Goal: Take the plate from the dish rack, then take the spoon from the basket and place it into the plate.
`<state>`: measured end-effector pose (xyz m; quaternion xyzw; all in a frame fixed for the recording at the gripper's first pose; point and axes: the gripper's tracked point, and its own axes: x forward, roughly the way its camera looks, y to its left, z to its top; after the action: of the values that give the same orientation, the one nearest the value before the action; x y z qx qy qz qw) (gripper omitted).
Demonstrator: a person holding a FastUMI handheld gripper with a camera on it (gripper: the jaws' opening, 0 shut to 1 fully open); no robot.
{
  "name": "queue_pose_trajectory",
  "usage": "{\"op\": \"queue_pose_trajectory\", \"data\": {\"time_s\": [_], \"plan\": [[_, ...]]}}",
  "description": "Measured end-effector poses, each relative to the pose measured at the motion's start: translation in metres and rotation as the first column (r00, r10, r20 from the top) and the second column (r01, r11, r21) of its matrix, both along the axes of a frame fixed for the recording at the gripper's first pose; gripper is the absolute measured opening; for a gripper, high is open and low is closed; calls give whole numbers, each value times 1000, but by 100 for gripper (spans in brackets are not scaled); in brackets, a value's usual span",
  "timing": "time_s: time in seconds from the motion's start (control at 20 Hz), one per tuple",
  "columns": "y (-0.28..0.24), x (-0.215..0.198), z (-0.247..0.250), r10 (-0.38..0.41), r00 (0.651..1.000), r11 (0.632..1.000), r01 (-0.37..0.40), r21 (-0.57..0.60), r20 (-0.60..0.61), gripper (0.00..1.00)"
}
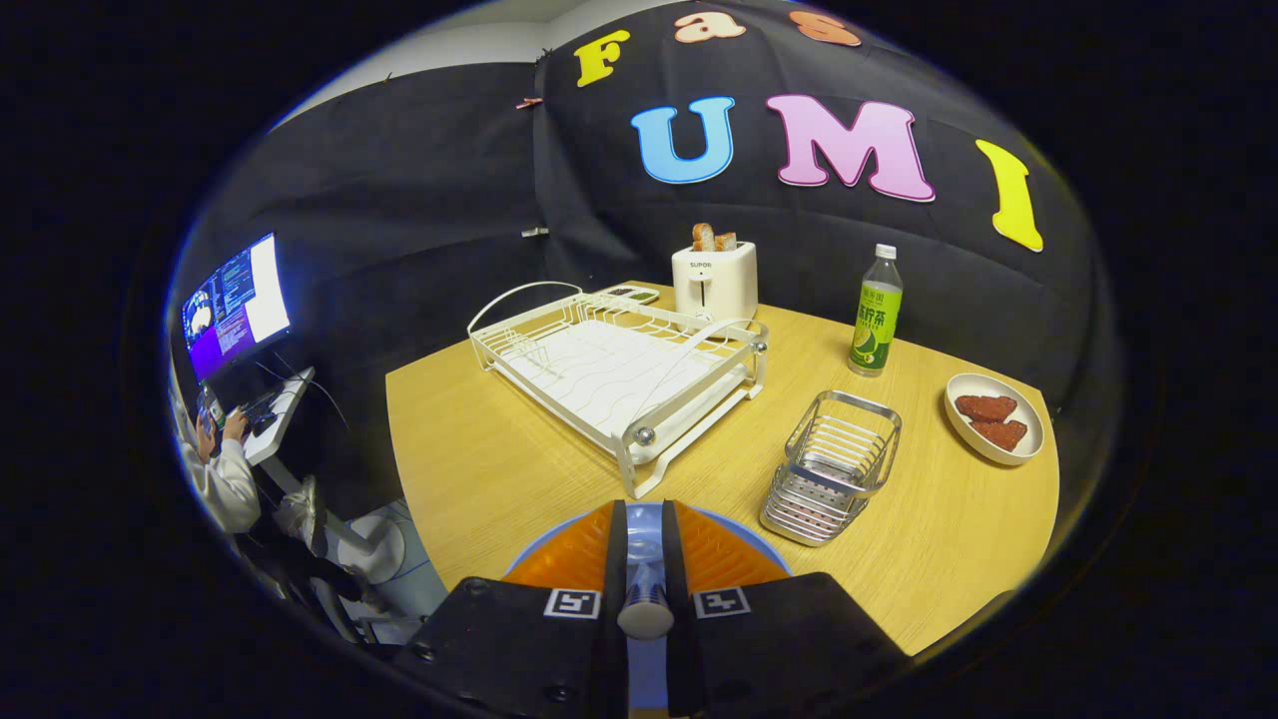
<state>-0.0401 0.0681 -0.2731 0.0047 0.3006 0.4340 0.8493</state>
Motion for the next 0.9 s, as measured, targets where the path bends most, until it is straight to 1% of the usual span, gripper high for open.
{"op": "queue_pose_trajectory", "data": {"time_s": [0.15,0.5,0.6,0.7,0.8,0.85,0.9], "plan": [[-3,-1,-5,-10,1000,1000,10,-6,-29,20],[-18,-16,-28,5,996,997,-12,-71,-93,21],[-17,-17,-25,-5,994,998,-2,-64,-105,22],[-18,-11,-23,-41,992,998,34,-56,-117,24],[-19,-4,-13,-81,988,996,77,-42,-133,44],[-22,2,-6,-110,986,994,106,-40,-128,63],[-24,9,5,-140,983,990,138,-24,-118,66]]}}
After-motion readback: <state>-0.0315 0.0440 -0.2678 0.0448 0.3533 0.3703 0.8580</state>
